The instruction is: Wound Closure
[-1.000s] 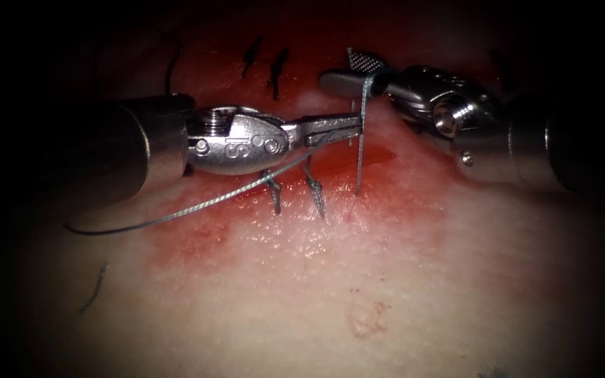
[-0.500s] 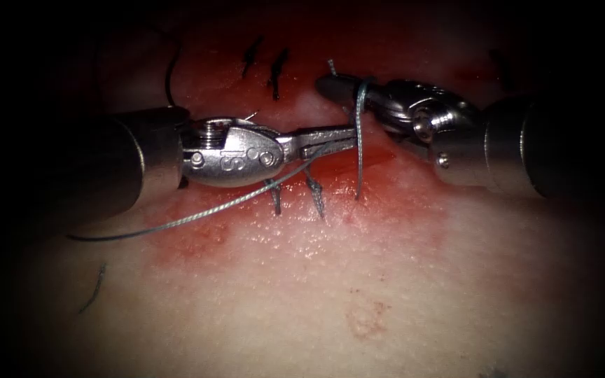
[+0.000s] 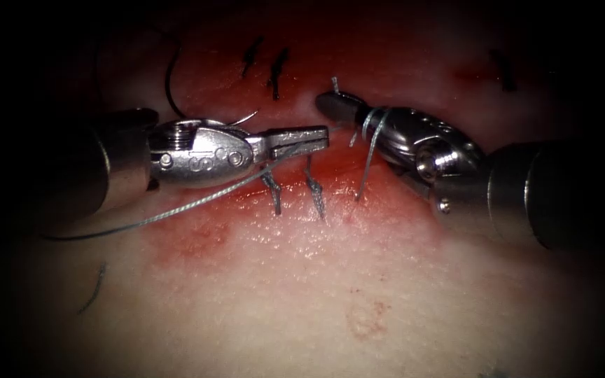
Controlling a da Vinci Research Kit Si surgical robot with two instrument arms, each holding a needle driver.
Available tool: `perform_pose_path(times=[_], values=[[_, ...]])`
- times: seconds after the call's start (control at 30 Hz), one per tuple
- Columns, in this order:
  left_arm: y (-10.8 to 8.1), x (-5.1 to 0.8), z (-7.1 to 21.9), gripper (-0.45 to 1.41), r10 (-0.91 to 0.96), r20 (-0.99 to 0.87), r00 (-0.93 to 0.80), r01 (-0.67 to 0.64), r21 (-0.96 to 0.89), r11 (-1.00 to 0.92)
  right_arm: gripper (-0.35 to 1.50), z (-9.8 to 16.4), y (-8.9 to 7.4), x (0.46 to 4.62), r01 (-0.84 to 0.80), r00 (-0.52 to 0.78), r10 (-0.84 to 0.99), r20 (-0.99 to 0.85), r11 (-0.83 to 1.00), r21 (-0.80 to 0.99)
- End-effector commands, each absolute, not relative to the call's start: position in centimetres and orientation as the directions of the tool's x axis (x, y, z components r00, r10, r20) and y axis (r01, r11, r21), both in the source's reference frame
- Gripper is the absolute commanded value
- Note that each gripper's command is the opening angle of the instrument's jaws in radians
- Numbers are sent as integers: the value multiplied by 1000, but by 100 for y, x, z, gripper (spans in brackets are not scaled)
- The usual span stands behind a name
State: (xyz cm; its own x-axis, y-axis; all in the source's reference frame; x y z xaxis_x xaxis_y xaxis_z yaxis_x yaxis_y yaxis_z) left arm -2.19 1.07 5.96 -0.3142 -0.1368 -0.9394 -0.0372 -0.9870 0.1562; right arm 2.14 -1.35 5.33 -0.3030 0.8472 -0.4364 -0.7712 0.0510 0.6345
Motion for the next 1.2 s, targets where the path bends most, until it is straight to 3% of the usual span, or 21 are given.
perform_pose_path(times=[0.03, 0.2, 0.37, 1.2], values=[[109, -224, 604, -45, -131, -941, -313, -39, 150, -988, -35, 534, -147, 221, -762, -310, 844, -439, 56, 646], [123, -219, 612, -45, -125, -941, -315, -42, 145, -988, -35, 514, -186, 206, -772, -242, 770, -591, 216, 598], [143, -212, 618, -45, -112, -939, -324, -52, 136, -989, -35, 498, -217, 189, -810, -178, 739, -650, 265, 524], [293, -186, 636, -45, -71, -901, -429, -164, 155, -974, -35, 452, -289, 182, -775, -66, 700, -711, 412, 479]])
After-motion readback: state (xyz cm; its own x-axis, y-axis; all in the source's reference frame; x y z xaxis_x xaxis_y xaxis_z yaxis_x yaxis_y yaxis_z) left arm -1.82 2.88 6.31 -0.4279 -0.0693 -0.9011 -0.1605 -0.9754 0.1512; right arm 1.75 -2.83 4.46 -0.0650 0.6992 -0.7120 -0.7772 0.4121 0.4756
